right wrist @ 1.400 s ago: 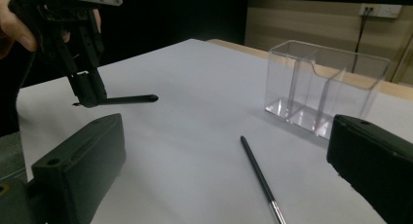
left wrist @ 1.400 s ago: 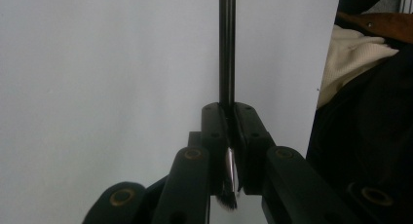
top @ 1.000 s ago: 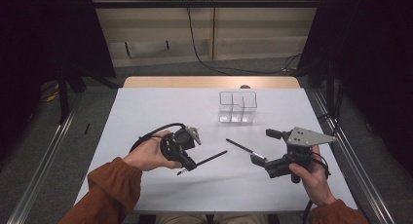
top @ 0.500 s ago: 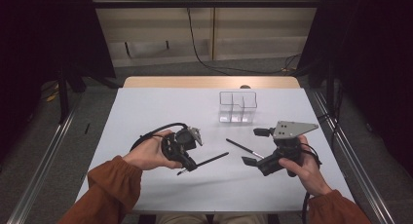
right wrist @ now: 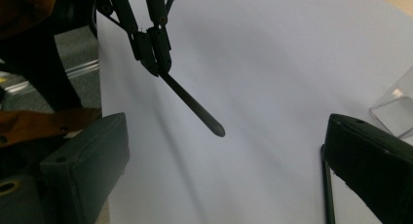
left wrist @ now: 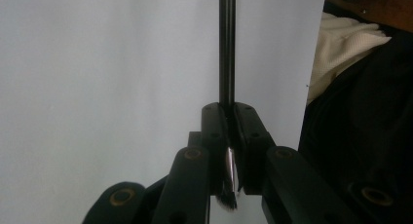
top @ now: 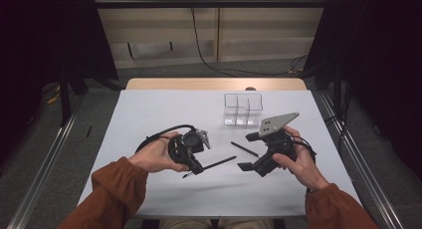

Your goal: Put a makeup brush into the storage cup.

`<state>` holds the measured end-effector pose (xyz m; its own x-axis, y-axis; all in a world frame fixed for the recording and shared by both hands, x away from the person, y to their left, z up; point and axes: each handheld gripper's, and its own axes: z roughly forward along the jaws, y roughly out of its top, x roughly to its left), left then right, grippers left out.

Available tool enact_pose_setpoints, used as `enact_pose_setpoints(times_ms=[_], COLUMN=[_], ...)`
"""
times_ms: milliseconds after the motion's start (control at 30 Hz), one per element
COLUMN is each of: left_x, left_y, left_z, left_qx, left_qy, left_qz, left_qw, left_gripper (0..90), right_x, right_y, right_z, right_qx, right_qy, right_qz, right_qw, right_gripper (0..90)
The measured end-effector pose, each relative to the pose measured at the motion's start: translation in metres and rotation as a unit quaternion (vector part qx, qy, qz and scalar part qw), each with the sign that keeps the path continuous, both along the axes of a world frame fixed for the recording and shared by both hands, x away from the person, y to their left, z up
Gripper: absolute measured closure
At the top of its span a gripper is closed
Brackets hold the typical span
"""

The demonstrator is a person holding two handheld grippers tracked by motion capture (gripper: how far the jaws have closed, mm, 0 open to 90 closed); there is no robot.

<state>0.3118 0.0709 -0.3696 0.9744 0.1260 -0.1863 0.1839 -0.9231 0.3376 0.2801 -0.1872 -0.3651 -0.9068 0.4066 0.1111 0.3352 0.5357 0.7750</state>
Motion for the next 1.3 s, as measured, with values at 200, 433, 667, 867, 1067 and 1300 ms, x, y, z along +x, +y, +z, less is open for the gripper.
enact_pose_setpoints(times_ms=[200, 433, 667, 867, 1067, 1300], left_x=[0.0, -0.001, -0.001, -0.001, -0.002, -0.003], left_y=[-0.002, -0.006, -0.007, -0.007, -0.009, -0.013], left_z=[0.0, 0.002, 0.002, 0.002, 0.002, 0.0], left_qx=[0.007, 0.015, 0.024, 0.027, 0.031, 0.041], left_qy=[-0.003, -0.006, -0.011, -0.011, -0.01, -0.014], left_qz=[-0.009, -0.013, -0.016, -0.016, -0.024, -0.021], left_qw=[0.9999, 0.9998, 0.9995, 0.9994, 0.9992, 0.9989], left_gripper=[84.2, 84.2, 84.2, 84.2, 84.2, 84.3], right_x=[0.007, 0.013, 0.019, 0.022, 0.024, 0.025], right_y=[0.007, 0.017, 0.027, 0.034, 0.039, 0.046], right_z=[0.002, 0.006, 0.005, 0.008, 0.008, 0.002], right_qx=[-0.027, -0.074, -0.129, -0.164, -0.199, -0.243], right_qy=[-0.007, -0.005, 0.009, 0.029, 0.035, 0.04], right_qz=[0.005, 0.027, 0.062, 0.091, 0.113, 0.144], right_qw=[0.9996, 0.9969, 0.9897, 0.9819, 0.9727, 0.9583], right_gripper=[2.9, 2.9, 3.8, 3.1, 8.7, 25.0])
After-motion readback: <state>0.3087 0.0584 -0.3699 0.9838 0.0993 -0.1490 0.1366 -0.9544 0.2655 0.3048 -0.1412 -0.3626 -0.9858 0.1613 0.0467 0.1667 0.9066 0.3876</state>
